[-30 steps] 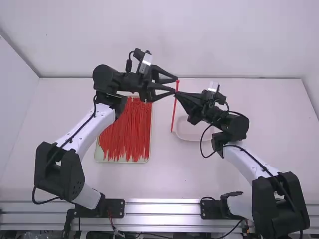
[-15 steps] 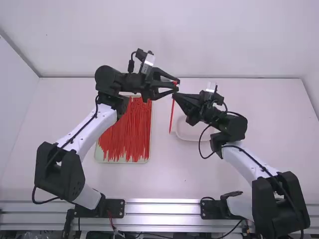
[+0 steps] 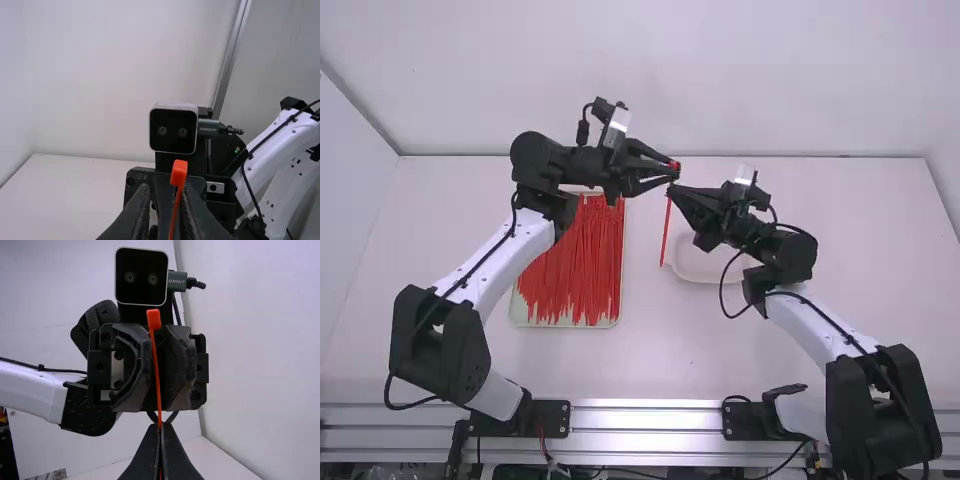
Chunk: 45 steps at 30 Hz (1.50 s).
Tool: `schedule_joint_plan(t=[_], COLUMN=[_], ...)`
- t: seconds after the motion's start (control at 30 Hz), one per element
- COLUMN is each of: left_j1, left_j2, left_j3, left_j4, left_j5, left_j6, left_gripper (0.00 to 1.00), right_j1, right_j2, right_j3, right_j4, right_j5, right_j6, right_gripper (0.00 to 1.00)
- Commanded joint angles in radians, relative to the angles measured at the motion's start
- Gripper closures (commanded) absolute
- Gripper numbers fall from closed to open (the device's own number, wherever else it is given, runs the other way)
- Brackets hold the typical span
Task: Fasten the cable tie
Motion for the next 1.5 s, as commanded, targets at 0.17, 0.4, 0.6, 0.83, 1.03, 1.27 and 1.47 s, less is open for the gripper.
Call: schedule_joint_plan(t=[0.17,0.4,0.6,0.83,1.03,1.27,1.47], left_j1=[-0.01,-0.009,-0.002,0.031,0.063,0.109,0.13], left_j2=[0.0,0.0,0.0,-0.001,-0.001,-0.001,0.0], left_j3=[0.026,0.026,0.026,0.026,0.026,0.032,0.081], left_j4=[0.007,0.007,-0.005,-0.034,-0.121,-0.239,-0.396], left_j5=[-0.008,-0.021,-0.05,-0.06,-0.072,-0.132,-0.139], left_j6=[-0.003,-0.014,-0.06,-0.1,-0.123,-0.152,-0.143], left_gripper=[0.98,0.98,0.98,0.98,0.98,0.98,0.98], right_j1=[-0.002,-0.003,-0.005,-0.041,-0.058,-0.05,-0.049], right_j2=[0.002,0.002,0.002,0.002,0.002,0.002,0.002], right_j3=[0.03,0.03,0.03,0.03,0.03,0.029,0.029], right_j4=[0.009,0.009,-0.005,-0.006,-0.036,-0.12,-0.129], right_j5=[0.005,0.005,0.005,0.002,-0.011,-0.041,-0.05], right_j6=[0.004,0.013,0.027,0.03,0.031,-0.095,-0.174], right_gripper=[1.0,1.0,0.51,0.0,0.0,0.0,0.0])
